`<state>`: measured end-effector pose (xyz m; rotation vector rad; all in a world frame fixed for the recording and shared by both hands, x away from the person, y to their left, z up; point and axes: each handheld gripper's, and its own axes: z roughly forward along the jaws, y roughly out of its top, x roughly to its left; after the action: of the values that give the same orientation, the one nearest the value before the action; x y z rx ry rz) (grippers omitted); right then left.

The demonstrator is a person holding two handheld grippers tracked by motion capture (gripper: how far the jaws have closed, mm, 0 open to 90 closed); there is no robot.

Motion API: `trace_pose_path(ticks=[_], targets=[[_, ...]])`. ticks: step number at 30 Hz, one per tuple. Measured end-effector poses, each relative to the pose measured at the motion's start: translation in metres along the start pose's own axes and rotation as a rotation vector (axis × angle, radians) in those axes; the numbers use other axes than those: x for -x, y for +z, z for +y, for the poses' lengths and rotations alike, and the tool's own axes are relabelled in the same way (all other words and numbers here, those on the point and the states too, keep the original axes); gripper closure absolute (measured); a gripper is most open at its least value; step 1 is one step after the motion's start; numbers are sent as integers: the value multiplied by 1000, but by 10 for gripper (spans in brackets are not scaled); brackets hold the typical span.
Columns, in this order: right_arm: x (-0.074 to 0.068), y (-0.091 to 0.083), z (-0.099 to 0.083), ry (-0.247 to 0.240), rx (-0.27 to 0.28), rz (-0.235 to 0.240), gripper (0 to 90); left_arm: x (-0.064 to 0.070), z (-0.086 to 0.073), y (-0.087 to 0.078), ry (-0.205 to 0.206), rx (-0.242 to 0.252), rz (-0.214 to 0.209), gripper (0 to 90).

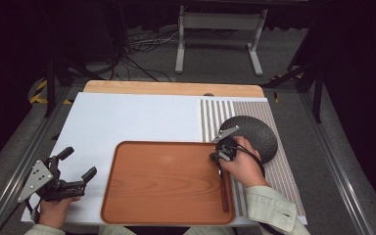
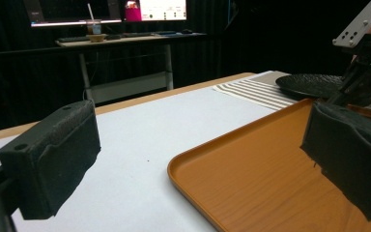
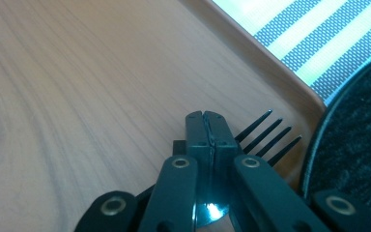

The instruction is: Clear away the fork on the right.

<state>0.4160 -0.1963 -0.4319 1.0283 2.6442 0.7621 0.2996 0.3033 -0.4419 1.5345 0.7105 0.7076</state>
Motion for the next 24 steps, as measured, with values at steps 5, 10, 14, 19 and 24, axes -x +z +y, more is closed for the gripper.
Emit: trace_pose_path(ticks=[5,10,14,19,24], targets=[[1,-1,-1,5,-2,-3,900,0,0,0,0,0,0,8],[0,-5,1,-2,45,17,786,0,0,0,0,0,-1,8],[-4,-14,7,-33,103,35,509,0,0,1,-1,1,-1,8],[-10,-25,13,-123,215,69,147,0,0,1,2,1,-2,8],[-14,-38,13,-139,276,78,130,0,0,0,2,0,-2,8]])
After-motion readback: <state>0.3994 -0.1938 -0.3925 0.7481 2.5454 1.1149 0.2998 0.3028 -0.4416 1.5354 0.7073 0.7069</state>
